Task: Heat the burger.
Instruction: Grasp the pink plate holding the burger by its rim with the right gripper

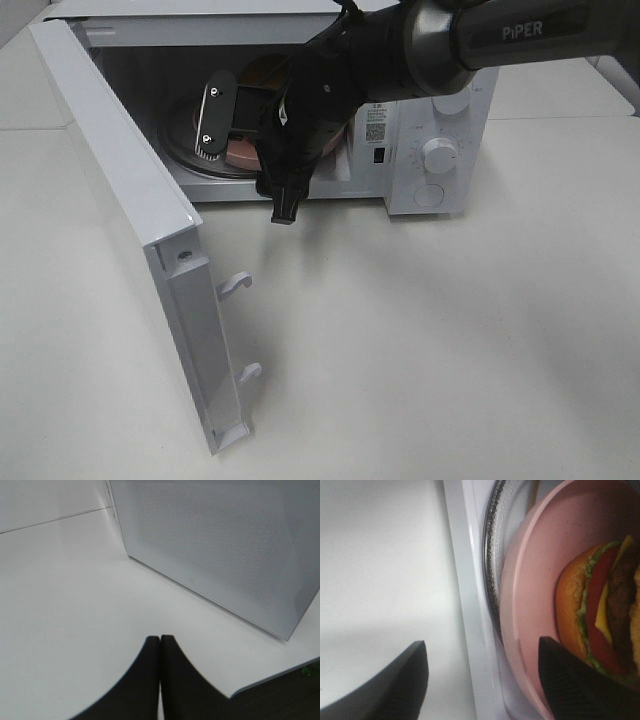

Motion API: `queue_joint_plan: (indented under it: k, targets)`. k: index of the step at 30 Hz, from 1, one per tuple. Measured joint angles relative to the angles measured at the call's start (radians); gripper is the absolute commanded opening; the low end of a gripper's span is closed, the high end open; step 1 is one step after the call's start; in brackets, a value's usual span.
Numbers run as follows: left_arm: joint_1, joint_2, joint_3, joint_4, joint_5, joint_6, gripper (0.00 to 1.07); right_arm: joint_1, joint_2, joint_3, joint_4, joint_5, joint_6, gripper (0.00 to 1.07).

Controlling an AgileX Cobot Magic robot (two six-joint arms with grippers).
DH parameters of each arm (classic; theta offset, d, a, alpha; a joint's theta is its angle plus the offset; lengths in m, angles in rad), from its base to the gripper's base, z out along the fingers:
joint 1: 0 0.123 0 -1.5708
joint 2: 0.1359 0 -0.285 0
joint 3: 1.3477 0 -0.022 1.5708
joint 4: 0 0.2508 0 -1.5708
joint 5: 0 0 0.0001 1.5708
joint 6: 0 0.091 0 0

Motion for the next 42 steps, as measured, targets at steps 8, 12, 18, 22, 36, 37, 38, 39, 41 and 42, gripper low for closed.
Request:
queue_joint_plan:
  k: [8,12,18,22,36,37,38,39,41,42]
  targets:
    - [0.0,0.0,0.0,0.0,0.0,0.0,0.0,-0.021,0.011,0.0,-0.036,-0.009,0.009,0.64]
    - [0.0,0.0,0.0,0.0,0.0,0.0,0.0,-0.037,0.011,0.0,-0.041,-0.008,0.01,0.64]
    - [0.0,0.0,0.0,0.0,0.0,0.0,0.0,-0.056,0.011,0.0,-0.051,-0.041,0.011,0.64]
    - [0.0,0.0,0.0,0.0,0.0,0.0,0.0,-0.056,0.011,0.0,-0.053,-0.069,0.011,0.64]
    - [0.0,0.0,0.0,0.0,0.0,0.0,0.0,-0.056,0.04,-0.011,-0.058,-0.138,0.008,0.63]
    - [0.0,0.0,0.0,0.0,0.0,0.0,0.0,-0.056,0.048,-0.011,-0.058,-0.14,0.008,0.63]
    - [0.0,0.0,0.0,0.0,0.0,0.0,0.0,-0.056,0.048,-0.011,-0.058,-0.14,0.008,0.63]
    - [0.0,0.0,0.0,0.0,0.0,0.0,0.0,-0.056,0.06,-0.011,-0.059,-0.142,0.008,0.63]
    - [0.0,0.0,0.0,0.0,0.0,0.0,0.0,-0.056,0.07,-0.011,-0.059,-0.142,0.008,0.63]
    - [0.0,0.0,0.0,0.0,0.0,0.0,0.0,-0.056,0.07,-0.011,-0.059,-0.142,0.008,0.63]
